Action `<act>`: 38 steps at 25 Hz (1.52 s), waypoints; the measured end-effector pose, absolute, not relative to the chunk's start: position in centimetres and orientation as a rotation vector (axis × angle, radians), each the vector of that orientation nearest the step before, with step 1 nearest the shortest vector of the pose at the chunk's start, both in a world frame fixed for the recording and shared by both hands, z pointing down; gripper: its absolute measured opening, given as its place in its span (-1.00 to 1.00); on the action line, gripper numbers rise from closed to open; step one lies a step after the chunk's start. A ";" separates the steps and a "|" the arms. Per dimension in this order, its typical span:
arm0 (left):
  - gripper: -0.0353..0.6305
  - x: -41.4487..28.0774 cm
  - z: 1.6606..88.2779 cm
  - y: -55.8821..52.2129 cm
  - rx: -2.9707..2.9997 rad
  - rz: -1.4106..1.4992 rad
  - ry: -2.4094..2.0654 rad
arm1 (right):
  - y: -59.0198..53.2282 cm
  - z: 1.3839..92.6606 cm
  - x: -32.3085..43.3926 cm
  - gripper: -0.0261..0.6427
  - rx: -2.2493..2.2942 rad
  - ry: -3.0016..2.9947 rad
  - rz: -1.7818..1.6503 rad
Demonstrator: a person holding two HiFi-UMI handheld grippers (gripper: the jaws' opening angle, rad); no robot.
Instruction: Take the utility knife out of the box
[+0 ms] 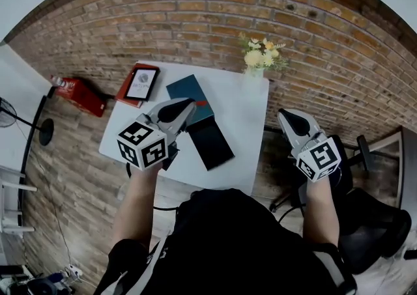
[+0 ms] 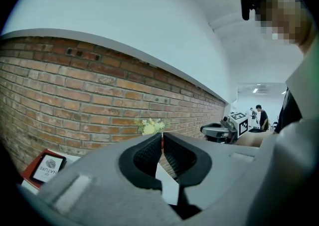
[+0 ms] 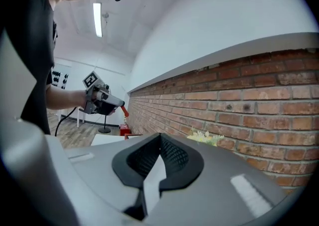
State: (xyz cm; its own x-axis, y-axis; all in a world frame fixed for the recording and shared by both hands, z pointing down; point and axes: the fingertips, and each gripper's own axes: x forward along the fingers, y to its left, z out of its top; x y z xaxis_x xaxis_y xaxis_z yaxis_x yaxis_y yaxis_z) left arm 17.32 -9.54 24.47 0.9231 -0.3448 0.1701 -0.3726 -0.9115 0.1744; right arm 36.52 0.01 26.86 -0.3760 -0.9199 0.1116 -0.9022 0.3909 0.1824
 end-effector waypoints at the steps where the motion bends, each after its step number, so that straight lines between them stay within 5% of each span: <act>1: -0.83 17.0 23.9 -9.8 2.880 0.185 -0.562 | -0.2 26.2 36.6 -0.92 1.654 -2.459 -0.130; 13: -0.83 13.7 20.0 -11.0 2.911 0.040 -0.801 | 0.7 20.4 37.3 -0.92 1.926 -2.528 -0.132; 38: -0.83 11.7 23.7 -11.4 2.847 0.063 -0.890 | -1.5 24.6 33.5 -0.93 1.852 -2.581 0.030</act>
